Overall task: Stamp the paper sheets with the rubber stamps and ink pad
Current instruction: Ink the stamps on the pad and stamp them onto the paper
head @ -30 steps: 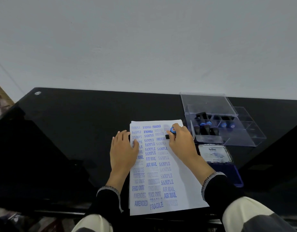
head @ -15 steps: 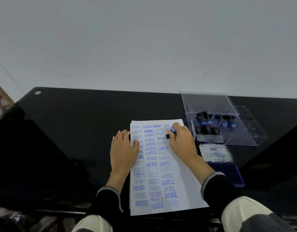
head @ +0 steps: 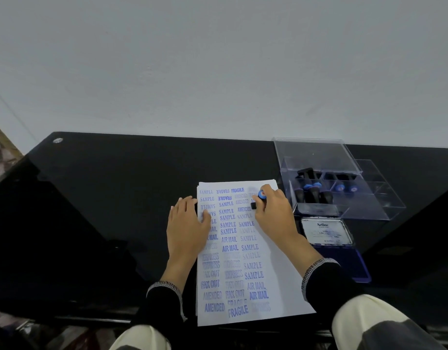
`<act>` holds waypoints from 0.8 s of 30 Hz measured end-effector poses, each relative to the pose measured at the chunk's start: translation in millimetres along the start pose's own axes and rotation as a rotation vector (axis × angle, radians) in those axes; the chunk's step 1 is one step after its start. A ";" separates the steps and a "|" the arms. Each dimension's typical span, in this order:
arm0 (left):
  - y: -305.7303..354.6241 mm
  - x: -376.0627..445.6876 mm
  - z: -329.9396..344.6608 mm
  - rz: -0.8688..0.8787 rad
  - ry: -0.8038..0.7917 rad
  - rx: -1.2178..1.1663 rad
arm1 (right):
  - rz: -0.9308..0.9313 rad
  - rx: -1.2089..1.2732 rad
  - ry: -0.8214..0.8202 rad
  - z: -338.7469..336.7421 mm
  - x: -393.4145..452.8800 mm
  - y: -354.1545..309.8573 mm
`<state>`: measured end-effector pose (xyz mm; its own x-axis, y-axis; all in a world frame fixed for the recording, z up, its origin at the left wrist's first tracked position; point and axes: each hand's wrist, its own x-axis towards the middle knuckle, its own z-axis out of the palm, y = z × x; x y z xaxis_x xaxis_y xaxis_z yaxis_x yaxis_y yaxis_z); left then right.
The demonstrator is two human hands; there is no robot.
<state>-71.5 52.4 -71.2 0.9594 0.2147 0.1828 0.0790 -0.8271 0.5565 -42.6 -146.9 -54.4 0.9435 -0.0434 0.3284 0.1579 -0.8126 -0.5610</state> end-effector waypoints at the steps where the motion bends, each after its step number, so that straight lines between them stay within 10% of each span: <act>1: -0.3 -0.1 0.2 0.002 -0.001 0.001 | -0.007 -0.003 0.010 0.8 -1.9 0.5; 24: -2.7 0.0 2.8 -0.005 -0.001 0.017 | -0.052 -0.001 0.029 1.4 -2.0 2.0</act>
<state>-70.9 53.2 -75.0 0.9592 0.2186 0.1791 0.0887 -0.8348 0.5434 -43.7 -147.6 -57.2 0.9253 -0.0173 0.3789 0.2064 -0.8151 -0.5414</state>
